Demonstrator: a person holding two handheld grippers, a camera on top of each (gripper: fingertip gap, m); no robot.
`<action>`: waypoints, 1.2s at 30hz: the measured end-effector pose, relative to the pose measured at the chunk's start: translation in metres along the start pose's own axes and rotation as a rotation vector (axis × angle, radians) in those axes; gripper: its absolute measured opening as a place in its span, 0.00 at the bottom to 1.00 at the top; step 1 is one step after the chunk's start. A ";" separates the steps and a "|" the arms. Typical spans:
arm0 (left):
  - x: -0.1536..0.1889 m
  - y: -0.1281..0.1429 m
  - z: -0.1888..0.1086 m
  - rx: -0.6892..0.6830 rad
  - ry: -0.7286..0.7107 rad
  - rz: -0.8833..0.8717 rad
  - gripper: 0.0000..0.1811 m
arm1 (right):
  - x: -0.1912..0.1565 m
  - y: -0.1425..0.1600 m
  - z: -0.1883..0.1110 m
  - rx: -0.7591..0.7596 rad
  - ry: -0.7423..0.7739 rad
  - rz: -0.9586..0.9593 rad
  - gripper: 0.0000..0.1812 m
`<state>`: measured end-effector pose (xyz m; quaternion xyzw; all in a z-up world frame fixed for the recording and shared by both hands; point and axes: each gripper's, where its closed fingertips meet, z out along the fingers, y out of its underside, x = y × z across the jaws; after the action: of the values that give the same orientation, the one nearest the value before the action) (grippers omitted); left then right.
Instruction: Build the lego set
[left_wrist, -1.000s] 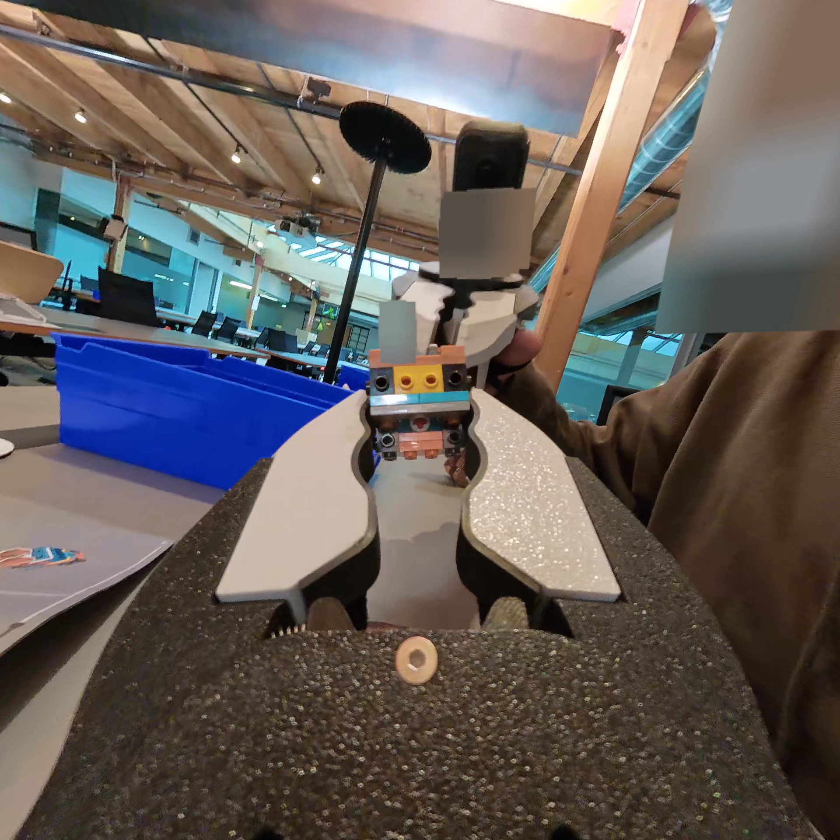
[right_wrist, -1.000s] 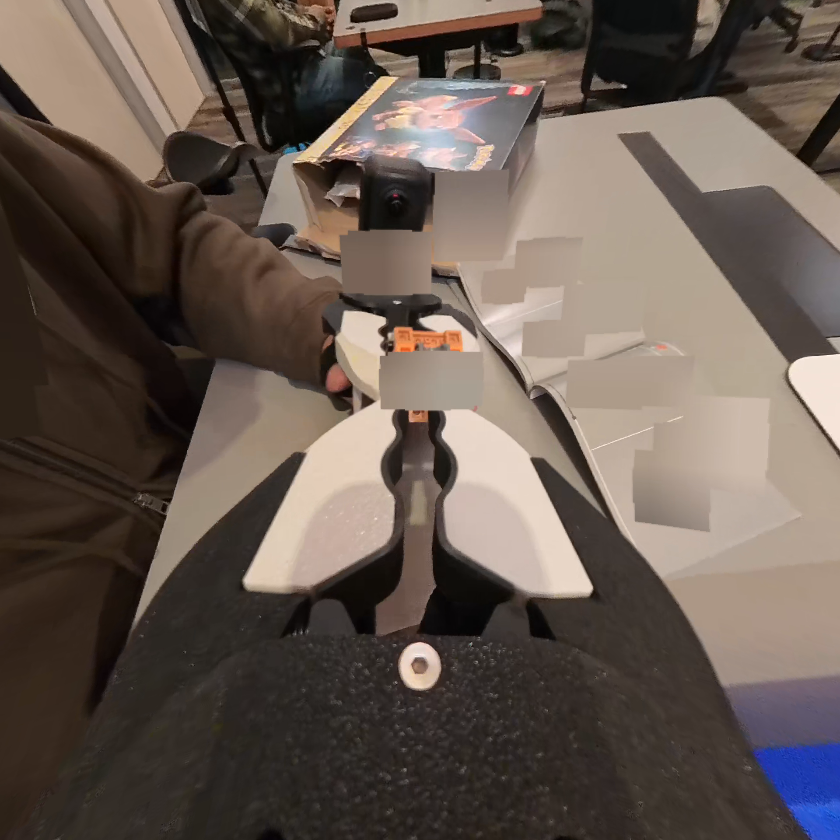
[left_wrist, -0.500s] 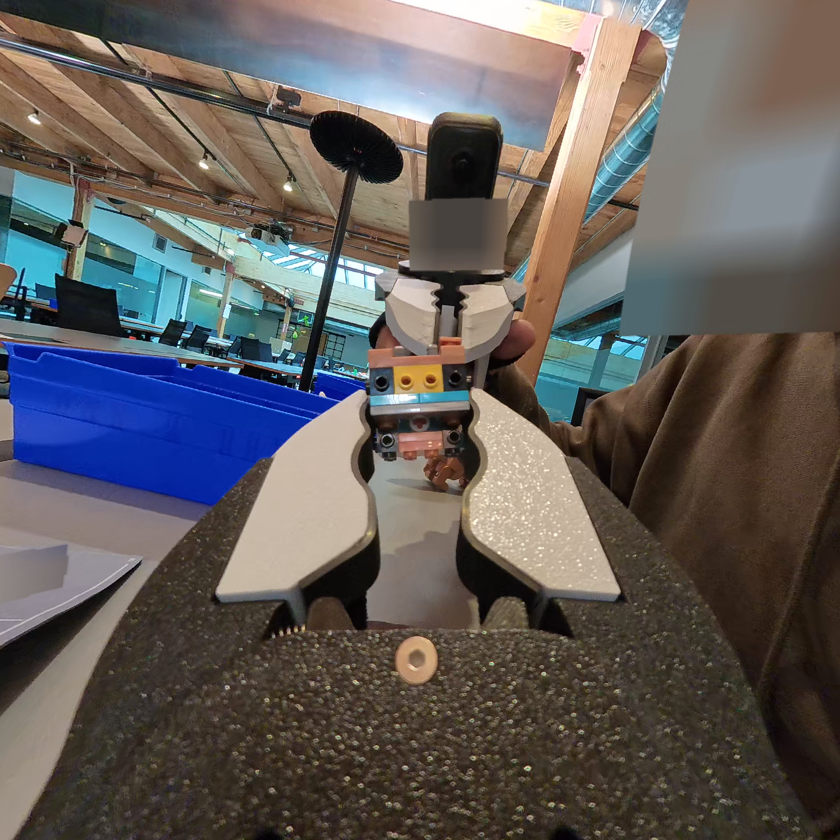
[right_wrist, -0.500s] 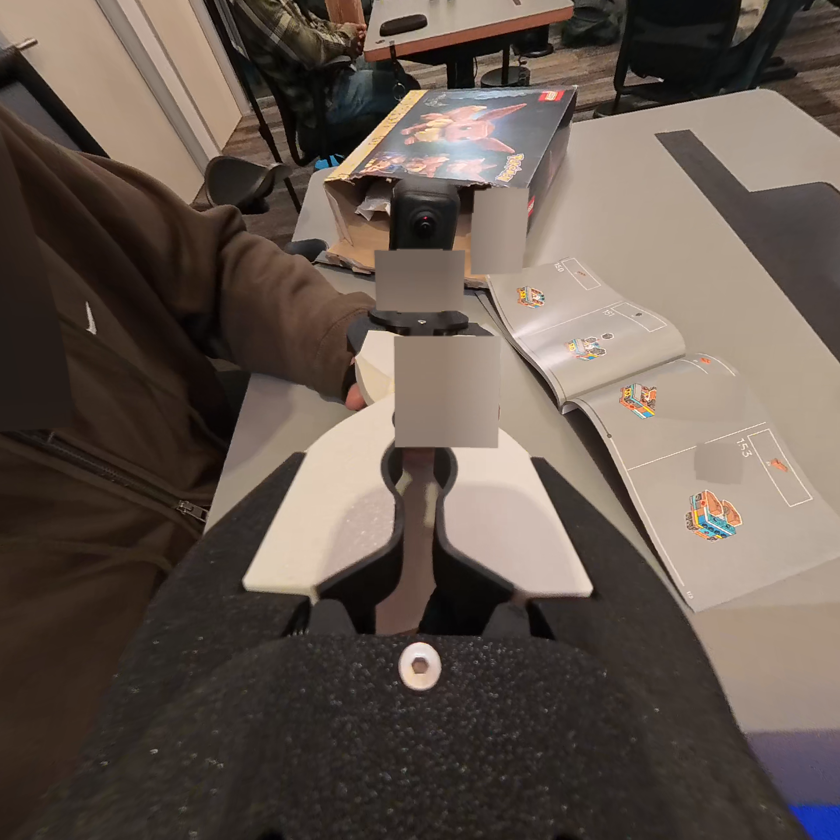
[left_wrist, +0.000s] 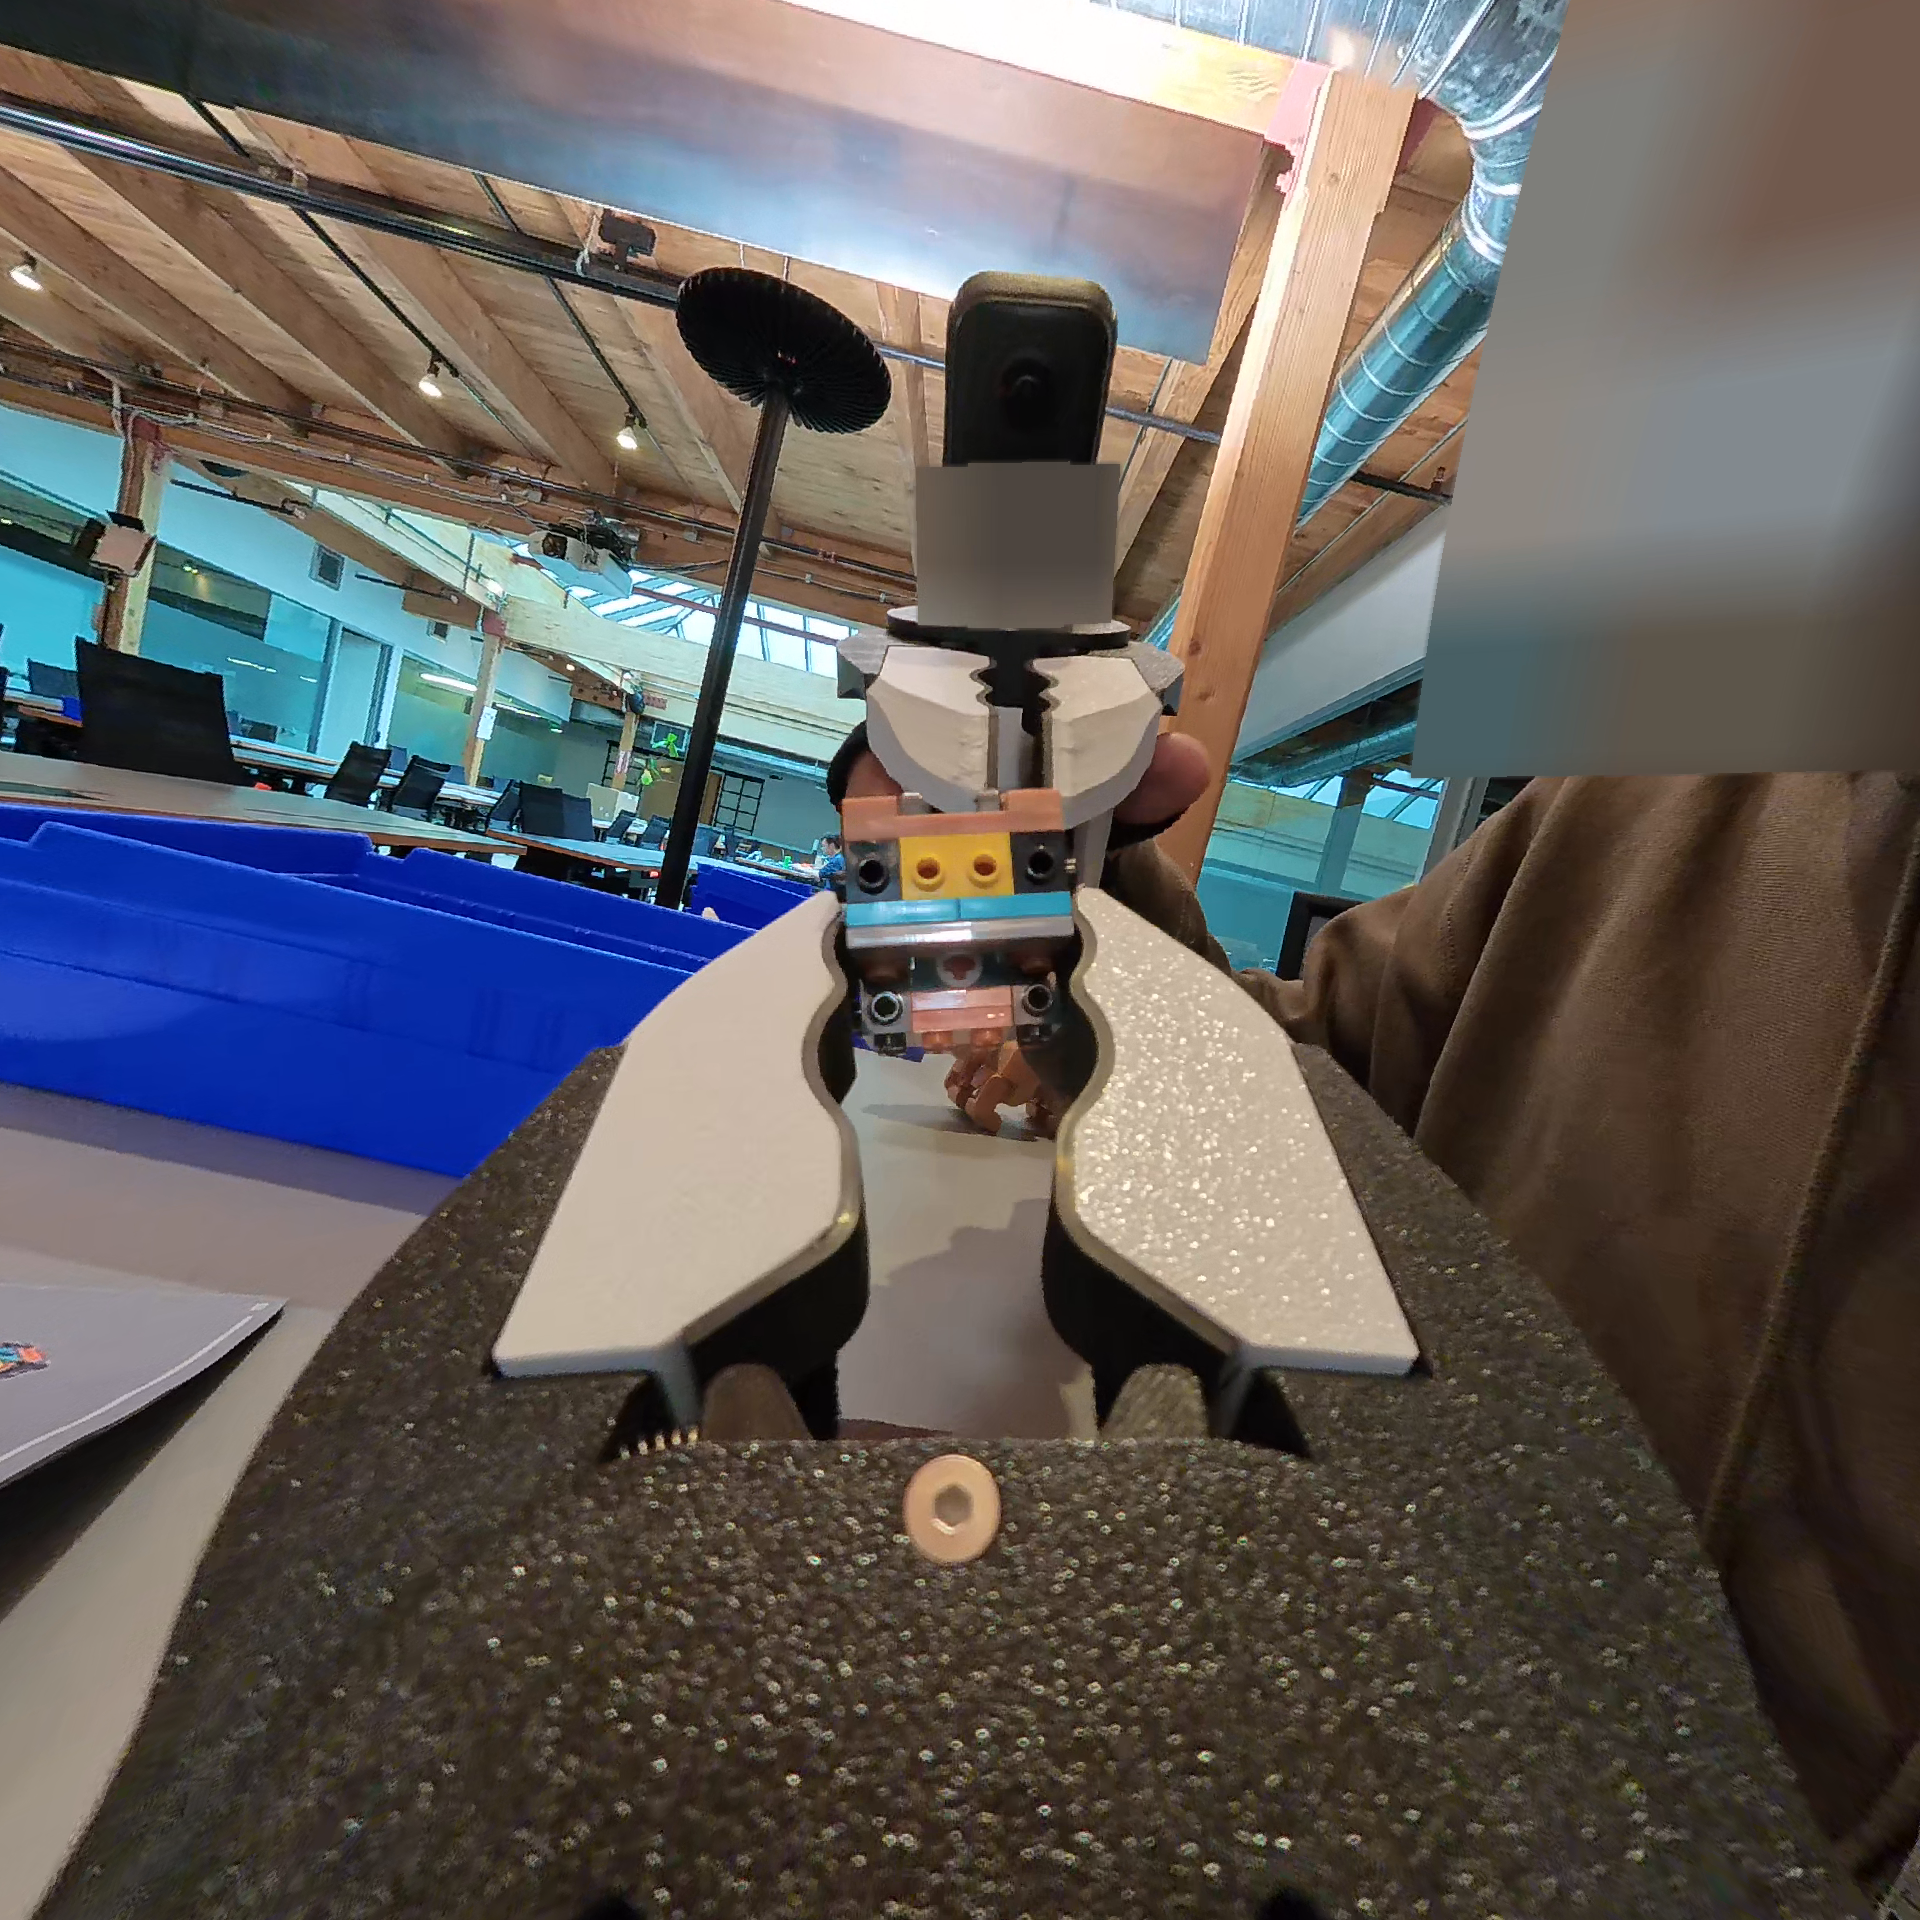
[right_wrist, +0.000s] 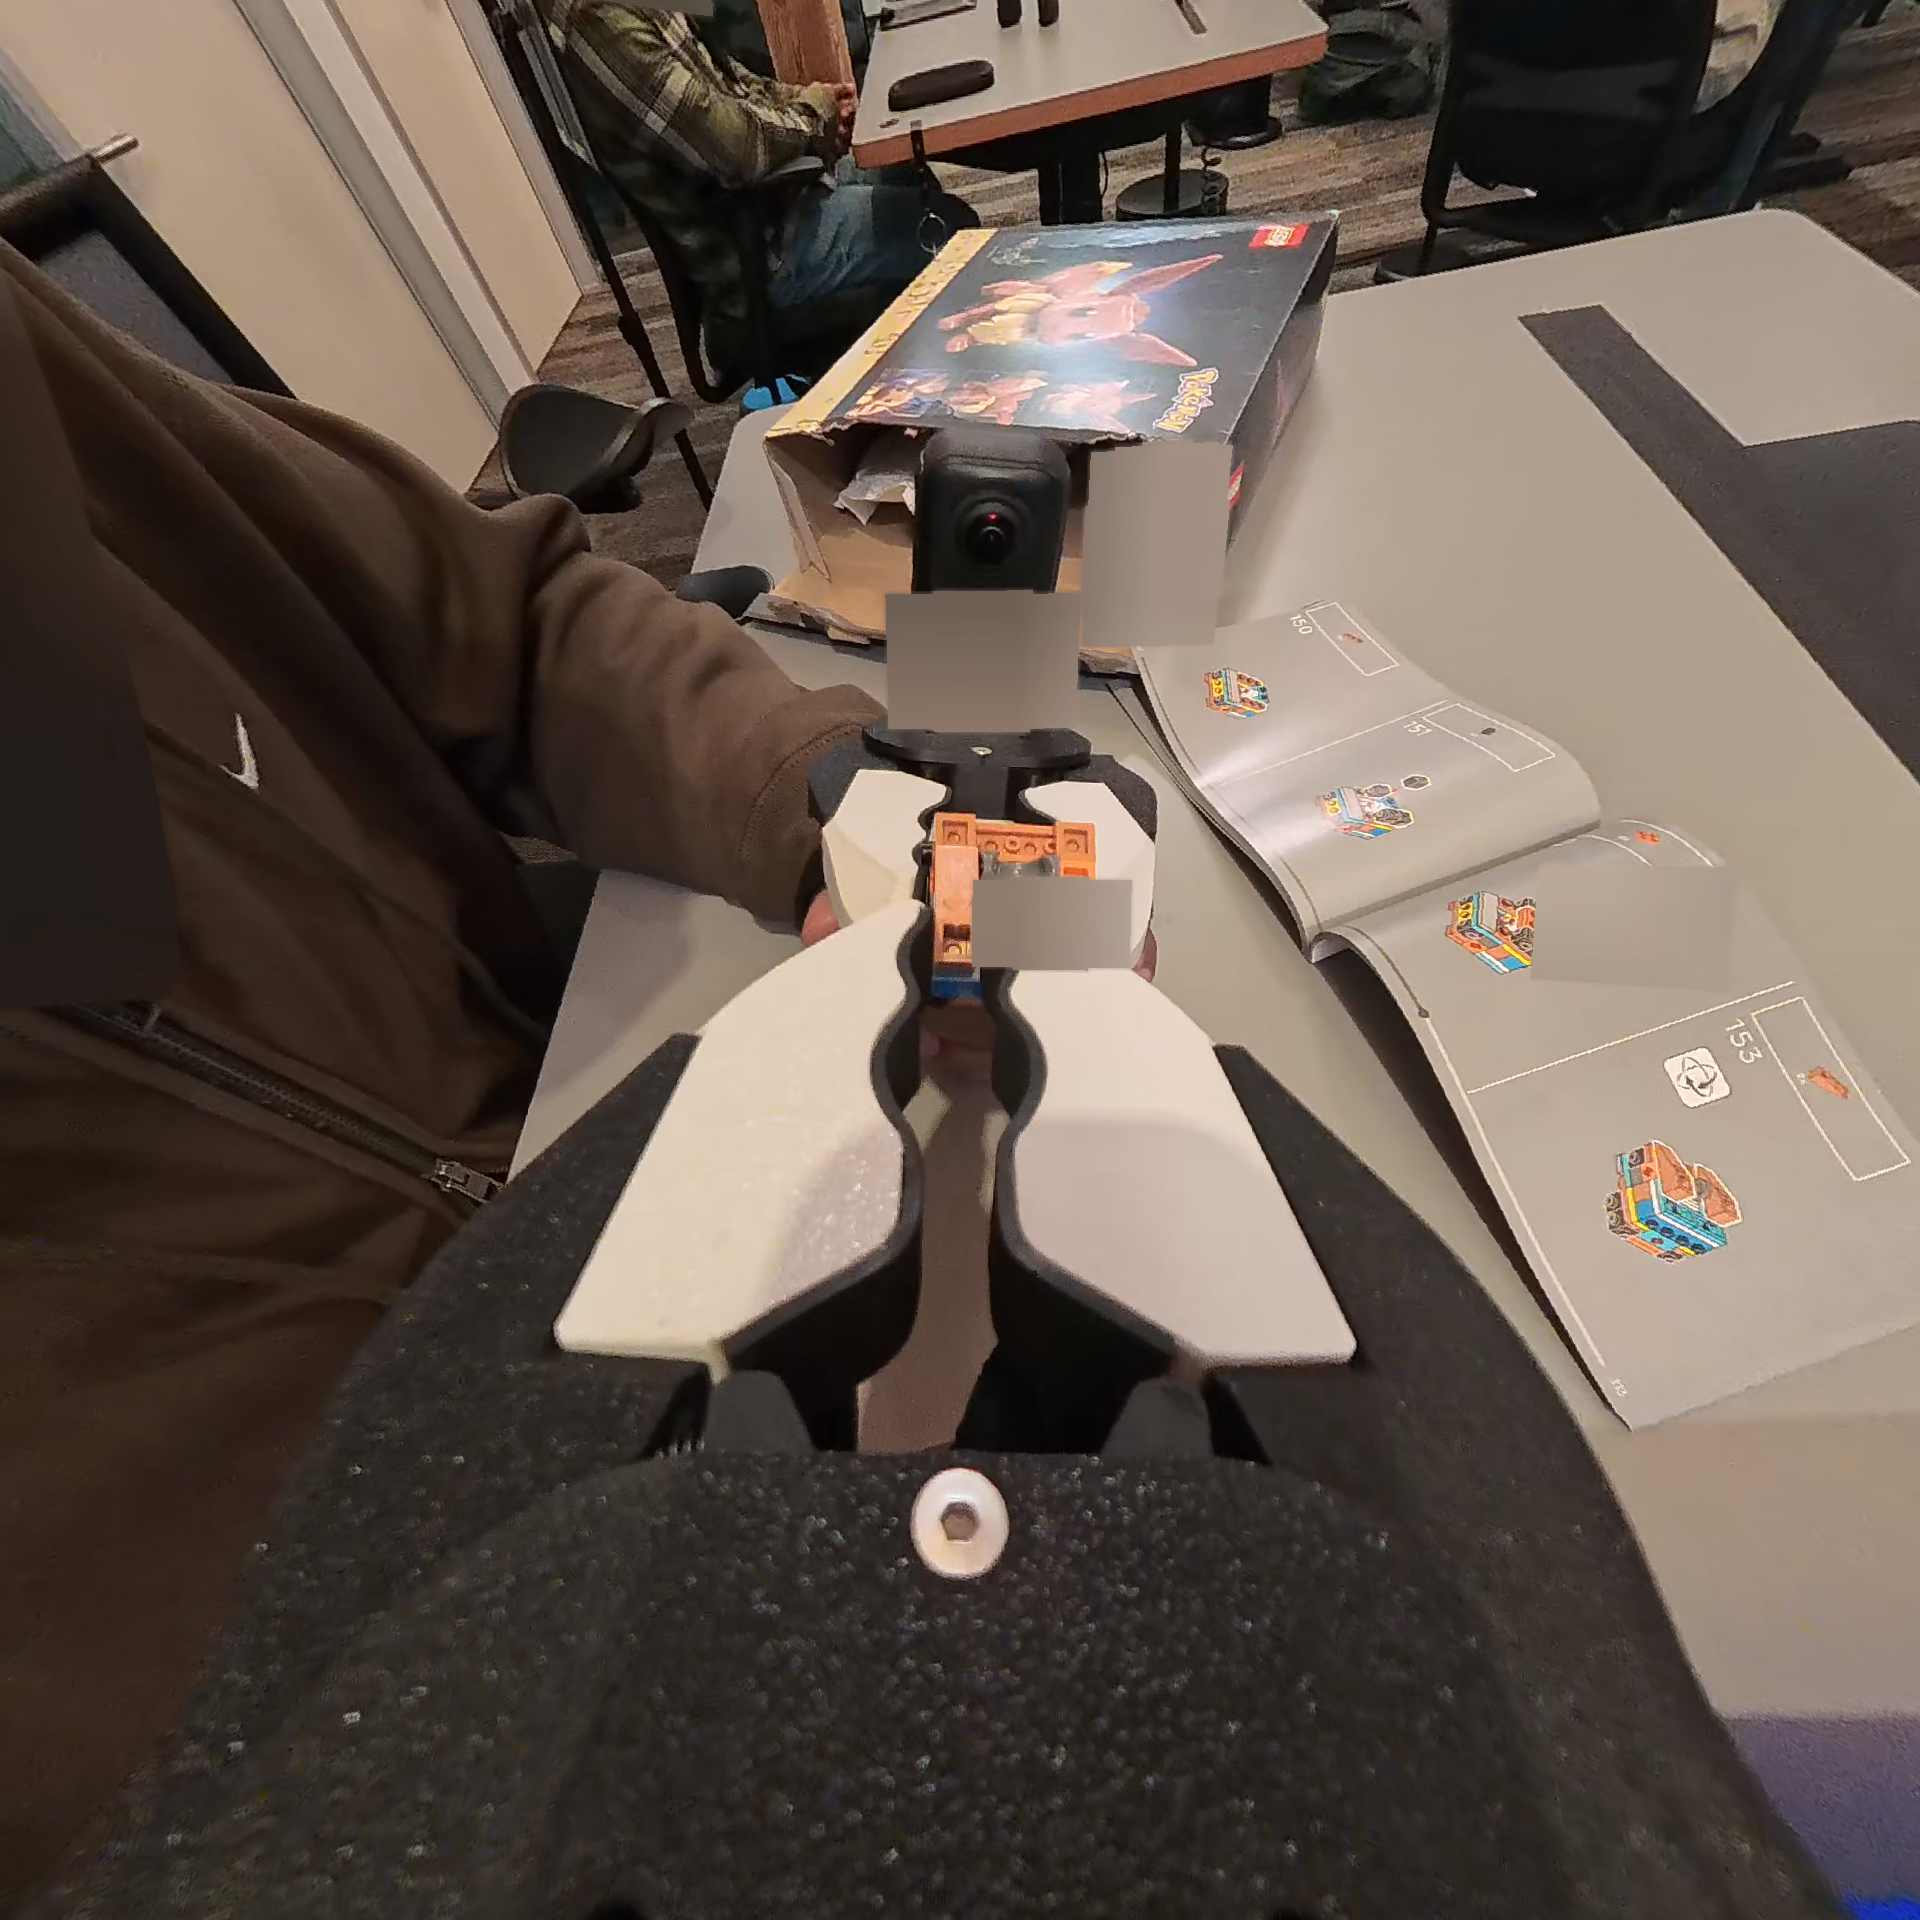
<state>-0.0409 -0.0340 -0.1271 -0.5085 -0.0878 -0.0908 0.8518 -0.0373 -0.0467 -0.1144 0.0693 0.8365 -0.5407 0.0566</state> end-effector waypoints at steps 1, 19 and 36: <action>0.000 0.000 0.000 0.002 0.002 -0.001 0.20 | 0.000 0.000 0.000 0.001 -0.001 0.000 0.05; 0.006 -0.004 0.000 0.025 0.039 -0.026 0.20 | -0.004 -0.007 0.004 0.035 0.000 -0.008 0.07; 0.005 -0.013 -0.006 0.070 0.043 -0.061 0.20 | -0.009 -0.013 -0.023 0.280 0.257 -0.451 0.15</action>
<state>-0.0391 -0.0455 -0.1178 -0.4735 -0.0882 -0.1246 0.8674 -0.0308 -0.0315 -0.0922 -0.0434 0.7482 -0.6366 -0.1818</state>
